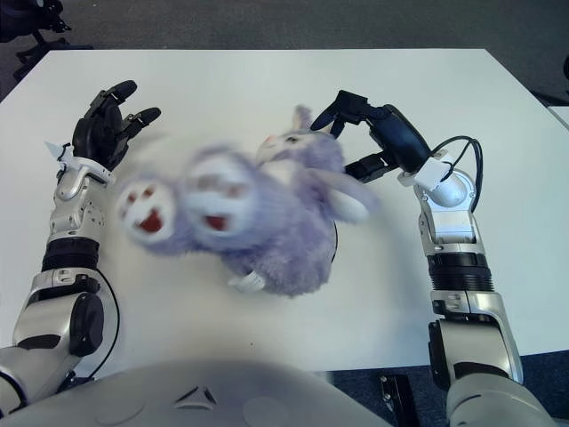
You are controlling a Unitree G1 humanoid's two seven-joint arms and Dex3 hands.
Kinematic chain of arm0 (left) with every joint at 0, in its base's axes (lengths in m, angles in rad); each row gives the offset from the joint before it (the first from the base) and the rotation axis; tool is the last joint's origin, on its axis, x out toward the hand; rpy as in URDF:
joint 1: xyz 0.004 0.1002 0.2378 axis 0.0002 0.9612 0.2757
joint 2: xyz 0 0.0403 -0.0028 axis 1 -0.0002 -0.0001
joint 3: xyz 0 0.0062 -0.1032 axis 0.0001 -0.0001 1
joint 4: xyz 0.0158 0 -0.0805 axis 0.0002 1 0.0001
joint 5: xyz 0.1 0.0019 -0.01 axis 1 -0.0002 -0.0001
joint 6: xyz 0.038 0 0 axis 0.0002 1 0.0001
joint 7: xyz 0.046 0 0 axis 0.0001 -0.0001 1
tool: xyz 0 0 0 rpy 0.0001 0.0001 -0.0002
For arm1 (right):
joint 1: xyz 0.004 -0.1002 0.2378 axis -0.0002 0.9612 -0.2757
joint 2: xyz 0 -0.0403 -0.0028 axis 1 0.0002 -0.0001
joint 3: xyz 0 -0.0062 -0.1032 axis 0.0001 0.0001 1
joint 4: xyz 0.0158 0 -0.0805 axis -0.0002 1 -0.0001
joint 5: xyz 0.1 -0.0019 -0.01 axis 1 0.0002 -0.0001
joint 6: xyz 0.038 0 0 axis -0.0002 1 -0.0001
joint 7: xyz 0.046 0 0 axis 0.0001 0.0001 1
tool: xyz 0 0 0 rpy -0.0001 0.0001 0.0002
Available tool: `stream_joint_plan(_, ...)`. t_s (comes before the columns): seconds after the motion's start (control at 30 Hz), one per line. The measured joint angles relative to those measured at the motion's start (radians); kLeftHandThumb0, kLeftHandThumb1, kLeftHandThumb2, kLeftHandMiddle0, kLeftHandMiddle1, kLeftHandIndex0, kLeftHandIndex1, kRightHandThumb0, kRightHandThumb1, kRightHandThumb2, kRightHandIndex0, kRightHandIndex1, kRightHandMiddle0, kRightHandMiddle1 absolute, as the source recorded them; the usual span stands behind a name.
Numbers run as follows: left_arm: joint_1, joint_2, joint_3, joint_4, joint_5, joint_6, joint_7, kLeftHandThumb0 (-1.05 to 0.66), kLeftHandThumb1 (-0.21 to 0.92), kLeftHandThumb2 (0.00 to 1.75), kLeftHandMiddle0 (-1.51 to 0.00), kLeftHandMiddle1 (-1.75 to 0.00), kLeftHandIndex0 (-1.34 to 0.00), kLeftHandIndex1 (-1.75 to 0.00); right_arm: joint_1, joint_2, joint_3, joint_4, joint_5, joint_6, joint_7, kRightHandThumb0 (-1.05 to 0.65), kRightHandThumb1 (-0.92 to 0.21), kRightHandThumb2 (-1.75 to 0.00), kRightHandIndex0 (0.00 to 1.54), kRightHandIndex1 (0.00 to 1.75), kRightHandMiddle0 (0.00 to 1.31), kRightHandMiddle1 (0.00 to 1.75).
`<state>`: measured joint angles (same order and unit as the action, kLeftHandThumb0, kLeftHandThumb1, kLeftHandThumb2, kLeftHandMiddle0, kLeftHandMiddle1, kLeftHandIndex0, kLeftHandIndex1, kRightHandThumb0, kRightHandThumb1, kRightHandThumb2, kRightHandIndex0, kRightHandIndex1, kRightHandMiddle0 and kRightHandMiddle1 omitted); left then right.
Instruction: Put the doll into the plate.
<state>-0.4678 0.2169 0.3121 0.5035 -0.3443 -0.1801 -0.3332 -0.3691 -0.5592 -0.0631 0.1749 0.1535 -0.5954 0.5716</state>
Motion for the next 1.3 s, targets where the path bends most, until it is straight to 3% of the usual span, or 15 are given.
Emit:
stream_joint_plan(0.1,0.000,0.000,0.000,0.003,0.000,-0.002,0.000,-0.41,0.92,0.31,-0.60,-0.59,-0.39,-0.71,0.000,0.000,-0.003,0.000,0.000,0.000,0.005,-0.42,-0.79,0.00,0.49,0.51,0.41,0.74)
stream_joint_plan(0.23,0.000,0.000,0.000,0.005,-0.001,-0.002,0.000,-0.41,0.92,0.29,-0.59,-0.58,-0.39,-0.71,0.000,-0.001,-0.009,0.000,0.000,-0.002,0.017,-0.43,-0.79,0.00,0.54,0.30,0.42,0.68)
stream_joint_plan(0.37,0.000,0.000,0.000,0.005,-0.002,-0.002,-0.001,-0.40,0.92,0.28,-0.59,-0.58,-0.39,-0.71,-0.001,-0.006,-0.020,0.000,0.000,-0.003,0.027,-0.44,-0.79,0.00,0.57,0.20,0.42,0.65)
stream_joint_plan(1.3,0.000,-0.001,0.001,0.007,-0.008,-0.002,-0.011,-0.37,0.92,0.25,-0.59,-0.56,-0.40,-0.70,-0.002,-0.013,-0.035,0.007,-0.026,-0.041,0.033,-0.47,-0.79,0.00,0.59,0.04,0.44,0.54)
